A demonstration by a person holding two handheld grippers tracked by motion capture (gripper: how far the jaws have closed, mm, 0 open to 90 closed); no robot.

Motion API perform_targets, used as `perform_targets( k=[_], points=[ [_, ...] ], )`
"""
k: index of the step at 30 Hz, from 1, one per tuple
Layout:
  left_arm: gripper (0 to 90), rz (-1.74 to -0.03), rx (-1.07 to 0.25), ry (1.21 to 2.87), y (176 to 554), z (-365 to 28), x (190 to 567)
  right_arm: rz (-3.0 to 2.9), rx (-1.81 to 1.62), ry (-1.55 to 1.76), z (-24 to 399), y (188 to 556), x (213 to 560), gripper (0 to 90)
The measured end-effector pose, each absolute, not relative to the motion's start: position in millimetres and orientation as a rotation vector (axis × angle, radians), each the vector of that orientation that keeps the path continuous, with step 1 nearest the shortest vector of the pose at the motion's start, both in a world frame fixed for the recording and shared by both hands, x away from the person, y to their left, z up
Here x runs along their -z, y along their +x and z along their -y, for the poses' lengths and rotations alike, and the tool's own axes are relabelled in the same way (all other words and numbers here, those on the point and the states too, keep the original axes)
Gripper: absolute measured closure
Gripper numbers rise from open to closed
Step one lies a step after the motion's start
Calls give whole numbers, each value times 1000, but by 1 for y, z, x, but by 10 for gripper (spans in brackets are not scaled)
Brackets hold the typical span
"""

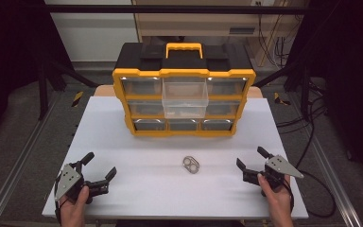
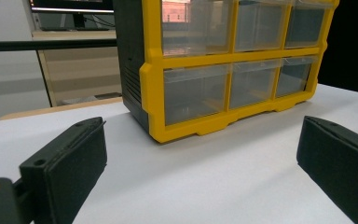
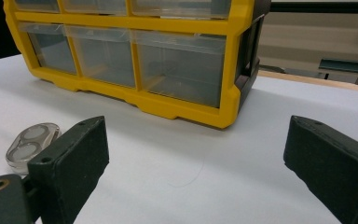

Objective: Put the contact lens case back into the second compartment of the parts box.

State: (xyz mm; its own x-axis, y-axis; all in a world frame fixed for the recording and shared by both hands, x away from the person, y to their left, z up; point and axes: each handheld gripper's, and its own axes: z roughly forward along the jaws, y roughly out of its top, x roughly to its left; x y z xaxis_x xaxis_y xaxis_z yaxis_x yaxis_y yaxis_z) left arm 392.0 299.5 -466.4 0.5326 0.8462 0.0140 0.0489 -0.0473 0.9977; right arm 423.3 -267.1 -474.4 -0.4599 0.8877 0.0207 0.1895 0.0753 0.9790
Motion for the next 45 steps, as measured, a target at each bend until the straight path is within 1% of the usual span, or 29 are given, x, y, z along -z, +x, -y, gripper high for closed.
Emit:
perform_targets(
  k=[10,16,18,27,30,31,32,37,38,40,45],
  points=[
    [13,-810,-762,1486,391,-298,464,-1737,-1431,1050,264,422,474,55],
    [12,-799,-726,1547,387,-287,462,-1751,-1423,1047,259,421,474,43],
    [11,-797,-693,1573,388,-281,462,-1755,-1419,1040,259,422,474,42],
    [16,-772,-625,1784,398,-235,455,-1754,-1418,1041,259,422,474,43],
    [18,-764,-589,1862,405,-216,456,-1761,-1419,1036,258,422,475,43],
    [22,-771,-558,1906,411,-203,457,-1762,-1416,1031,258,422,476,43],
    [23,-771,-558,1906,411,-203,457,-1760,-1420,1032,258,422,476,43],
    [25,-761,-496,1991,428,-172,455,-1762,-1422,1043,259,422,476,43],
    [27,-750,-486,2019,434,-160,453,-1761,-1422,1038,260,421,476,43],
    [27,-740,-476,2031,437,-155,452,-1760,-1424,1038,260,421,476,43],
    [27,-700,-437,2108,447,-125,447,-1767,-1423,1037,258,422,476,42]
  ],
)
